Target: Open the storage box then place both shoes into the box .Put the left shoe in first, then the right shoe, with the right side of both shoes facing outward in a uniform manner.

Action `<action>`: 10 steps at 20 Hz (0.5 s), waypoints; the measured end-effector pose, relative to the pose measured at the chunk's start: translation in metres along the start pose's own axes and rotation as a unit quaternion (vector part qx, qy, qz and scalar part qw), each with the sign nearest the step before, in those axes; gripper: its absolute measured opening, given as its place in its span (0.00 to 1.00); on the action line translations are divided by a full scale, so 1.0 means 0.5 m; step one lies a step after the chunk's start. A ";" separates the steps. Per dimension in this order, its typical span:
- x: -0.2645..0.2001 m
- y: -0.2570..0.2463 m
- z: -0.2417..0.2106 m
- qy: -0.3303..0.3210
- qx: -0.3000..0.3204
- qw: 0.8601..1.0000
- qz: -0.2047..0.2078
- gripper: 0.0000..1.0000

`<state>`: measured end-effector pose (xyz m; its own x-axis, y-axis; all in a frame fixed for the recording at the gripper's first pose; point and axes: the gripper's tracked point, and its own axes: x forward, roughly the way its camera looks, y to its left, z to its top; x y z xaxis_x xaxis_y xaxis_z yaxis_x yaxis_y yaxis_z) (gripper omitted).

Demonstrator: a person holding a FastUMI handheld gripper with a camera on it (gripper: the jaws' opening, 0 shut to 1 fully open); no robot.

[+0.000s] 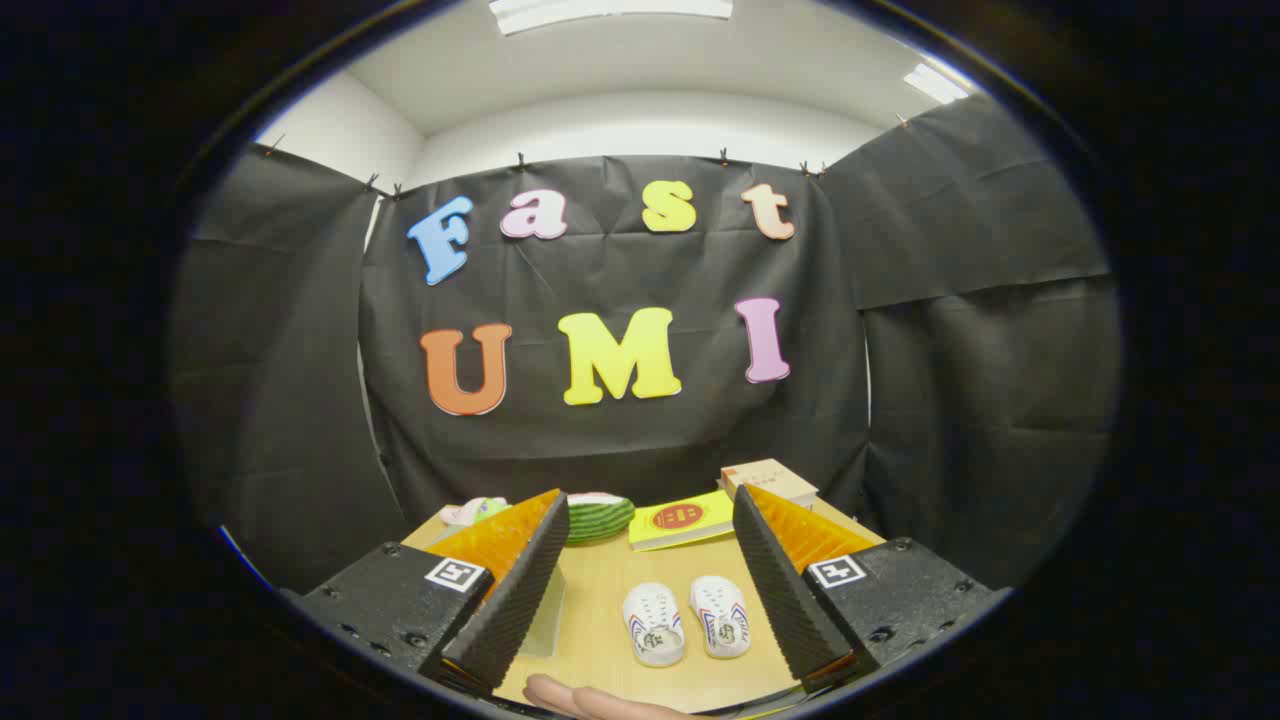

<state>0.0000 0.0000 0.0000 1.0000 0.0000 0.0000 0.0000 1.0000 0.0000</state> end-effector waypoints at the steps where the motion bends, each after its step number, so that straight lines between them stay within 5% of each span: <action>1: 0.000 0.000 0.000 0.000 -0.001 1.000 0.002 1.00; 10: 0.009 -0.004 -0.021 0.008 -0.004 1.000 0.004 1.00</action>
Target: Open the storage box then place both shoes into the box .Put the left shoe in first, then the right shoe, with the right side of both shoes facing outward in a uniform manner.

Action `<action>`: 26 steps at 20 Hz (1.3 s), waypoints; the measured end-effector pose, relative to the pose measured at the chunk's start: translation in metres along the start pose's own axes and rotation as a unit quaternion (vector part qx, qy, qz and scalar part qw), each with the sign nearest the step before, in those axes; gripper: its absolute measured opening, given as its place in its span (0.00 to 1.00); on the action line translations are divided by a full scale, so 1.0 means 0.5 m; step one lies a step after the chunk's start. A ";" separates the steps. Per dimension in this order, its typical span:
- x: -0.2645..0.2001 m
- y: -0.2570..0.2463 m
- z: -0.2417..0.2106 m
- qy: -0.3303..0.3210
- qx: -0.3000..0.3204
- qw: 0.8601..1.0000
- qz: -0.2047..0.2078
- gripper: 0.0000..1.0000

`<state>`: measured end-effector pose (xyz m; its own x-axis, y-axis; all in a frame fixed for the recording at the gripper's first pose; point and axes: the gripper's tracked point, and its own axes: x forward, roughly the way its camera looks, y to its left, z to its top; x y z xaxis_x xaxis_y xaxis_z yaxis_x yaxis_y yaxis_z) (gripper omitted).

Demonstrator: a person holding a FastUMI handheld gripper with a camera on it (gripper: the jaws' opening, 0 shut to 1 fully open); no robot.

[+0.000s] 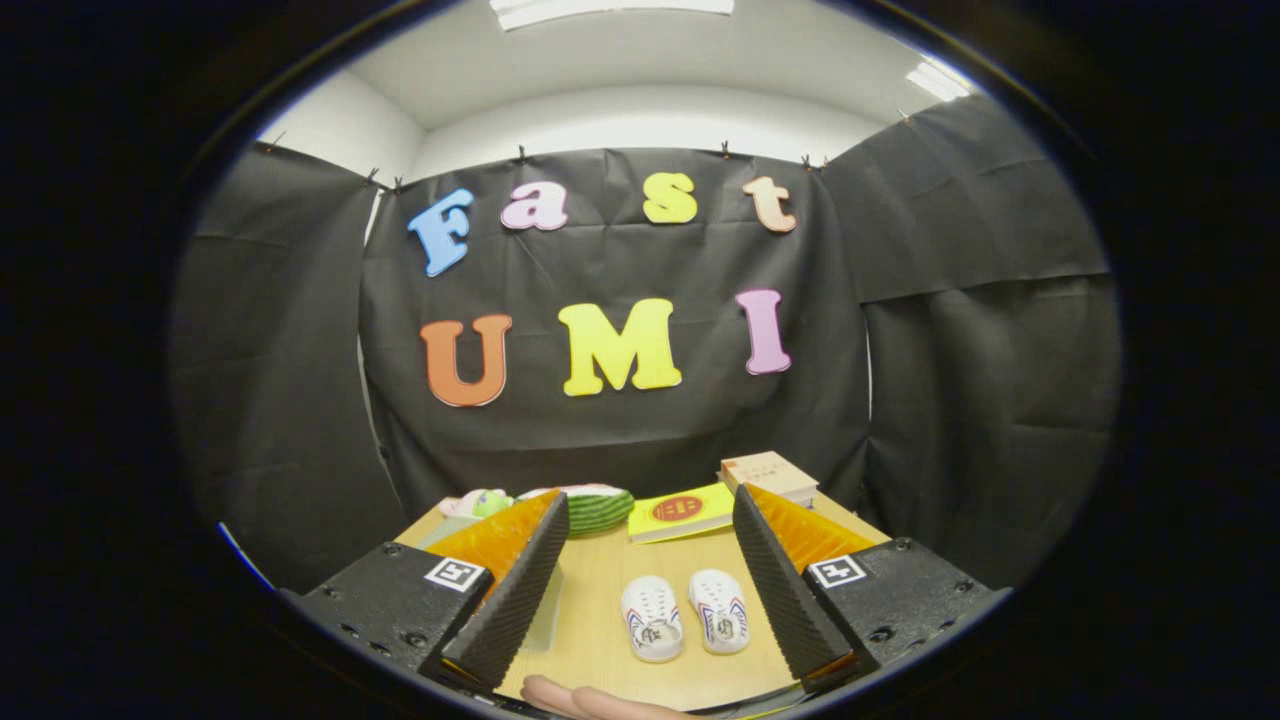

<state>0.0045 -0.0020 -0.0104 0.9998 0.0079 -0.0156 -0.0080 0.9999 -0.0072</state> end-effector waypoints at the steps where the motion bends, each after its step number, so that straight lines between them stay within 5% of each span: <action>1: 0.002 0.002 0.000 -0.001 -0.003 1.000 0.001 1.00; 9: 0.048 0.007 -0.019 0.005 0.006 1.000 0.023 1.00; 18: 0.217 -0.019 -0.170 0.092 -0.021 0.995 0.044 1.00; 26: 0.381 0.017 -0.322 0.203 0.092 0.966 0.128 1.00</action>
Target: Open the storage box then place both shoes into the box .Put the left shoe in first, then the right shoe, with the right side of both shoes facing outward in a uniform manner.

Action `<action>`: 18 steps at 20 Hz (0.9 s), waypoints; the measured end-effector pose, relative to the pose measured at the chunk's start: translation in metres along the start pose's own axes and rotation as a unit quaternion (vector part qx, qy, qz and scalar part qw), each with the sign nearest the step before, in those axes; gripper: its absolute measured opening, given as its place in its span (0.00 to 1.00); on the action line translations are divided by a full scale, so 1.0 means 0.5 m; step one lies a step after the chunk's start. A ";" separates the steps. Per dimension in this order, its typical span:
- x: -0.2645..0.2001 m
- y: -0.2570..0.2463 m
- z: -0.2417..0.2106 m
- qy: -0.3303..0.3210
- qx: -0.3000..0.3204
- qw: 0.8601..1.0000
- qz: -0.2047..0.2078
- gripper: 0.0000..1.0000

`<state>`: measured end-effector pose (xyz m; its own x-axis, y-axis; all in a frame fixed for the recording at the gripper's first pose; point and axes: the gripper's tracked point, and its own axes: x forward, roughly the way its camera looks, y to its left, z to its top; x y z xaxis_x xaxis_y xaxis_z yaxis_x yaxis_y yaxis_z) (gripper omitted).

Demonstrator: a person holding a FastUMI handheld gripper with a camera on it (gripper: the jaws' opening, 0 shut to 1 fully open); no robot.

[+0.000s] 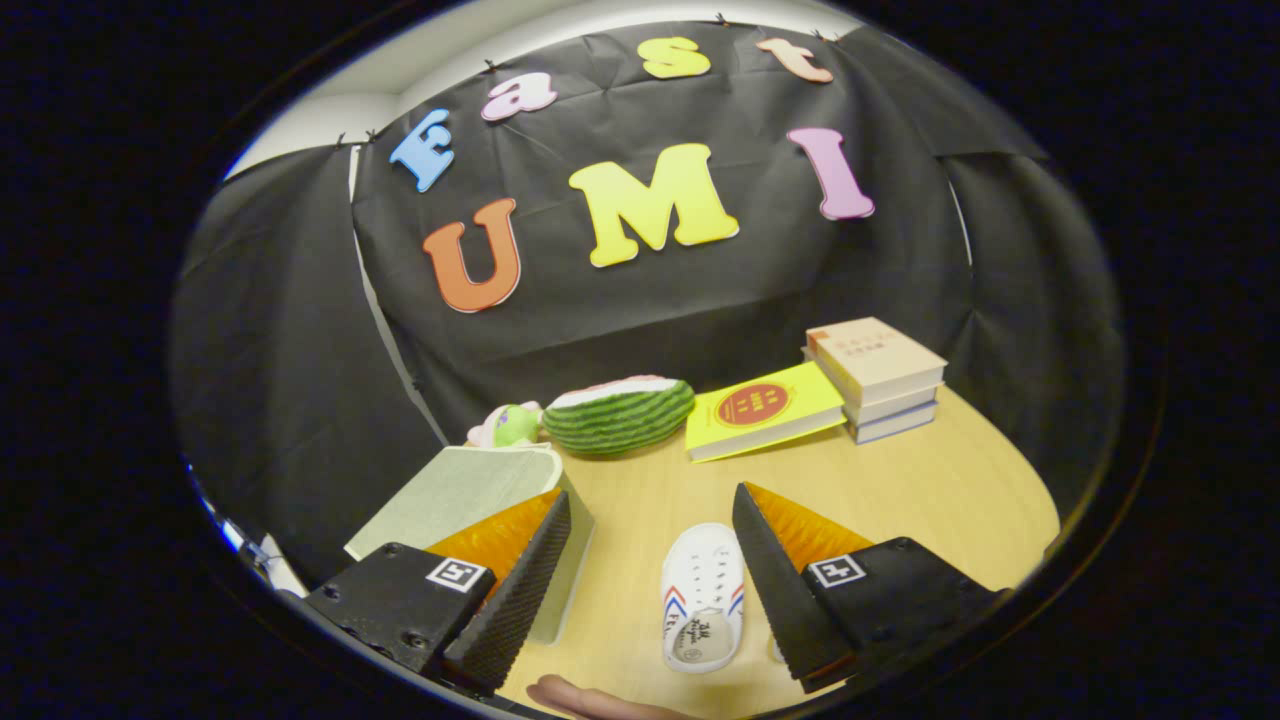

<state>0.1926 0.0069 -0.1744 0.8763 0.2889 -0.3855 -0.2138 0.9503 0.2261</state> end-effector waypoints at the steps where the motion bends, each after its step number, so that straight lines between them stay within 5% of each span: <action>1: 0.021 0.007 -0.011 0.016 0.023 0.999 0.022 1.00; 6: 0.115 0.055 -0.076 0.114 0.150 0.972 0.141 0.99; 14: 0.162 0.145 -0.120 0.223 0.261 0.890 0.301 0.90; 18: 0.177 0.168 -0.123 0.250 0.320 0.845 0.348 0.75</action>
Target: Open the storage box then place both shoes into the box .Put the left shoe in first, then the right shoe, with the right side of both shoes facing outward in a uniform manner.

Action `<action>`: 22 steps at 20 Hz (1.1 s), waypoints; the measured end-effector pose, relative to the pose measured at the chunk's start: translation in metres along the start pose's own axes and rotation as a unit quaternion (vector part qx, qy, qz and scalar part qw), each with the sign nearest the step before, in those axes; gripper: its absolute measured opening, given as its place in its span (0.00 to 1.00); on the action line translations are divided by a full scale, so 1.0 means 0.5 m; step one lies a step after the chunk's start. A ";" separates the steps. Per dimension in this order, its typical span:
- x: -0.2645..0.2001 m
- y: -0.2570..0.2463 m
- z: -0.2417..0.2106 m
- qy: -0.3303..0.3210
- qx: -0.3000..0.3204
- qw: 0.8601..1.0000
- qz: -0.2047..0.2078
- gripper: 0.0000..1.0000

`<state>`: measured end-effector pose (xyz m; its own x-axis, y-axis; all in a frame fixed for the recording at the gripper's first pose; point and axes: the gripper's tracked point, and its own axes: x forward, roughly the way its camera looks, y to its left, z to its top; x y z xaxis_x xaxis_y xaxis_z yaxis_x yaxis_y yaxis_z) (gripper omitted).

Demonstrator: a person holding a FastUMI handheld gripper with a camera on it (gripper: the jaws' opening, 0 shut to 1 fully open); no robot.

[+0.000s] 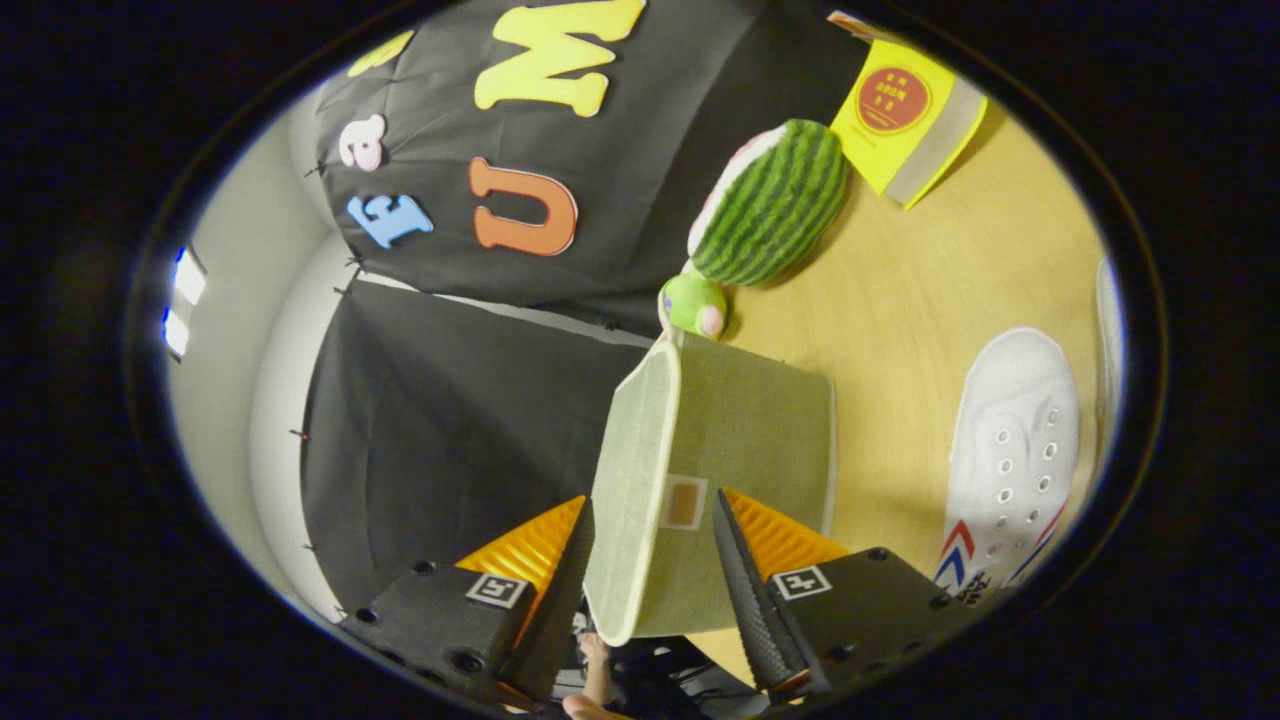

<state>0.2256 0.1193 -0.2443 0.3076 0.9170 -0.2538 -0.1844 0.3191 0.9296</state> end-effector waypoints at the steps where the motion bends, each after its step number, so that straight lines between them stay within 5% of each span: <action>1: 0.008 -0.002 0.000 0.009 0.012 1.000 0.008 0.67; 6: 0.049 -0.005 -0.020 0.048 0.033 0.998 0.023 0.31; 12: 0.068 0.010 -0.021 0.051 0.032 0.997 0.038 0.06; 22: 0.055 0.113 -0.007 0.017 0.013 0.999 0.030 0.05</action>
<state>0.2205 0.1634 -0.1998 0.2643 0.9423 -0.2053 -0.1769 0.2566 0.9502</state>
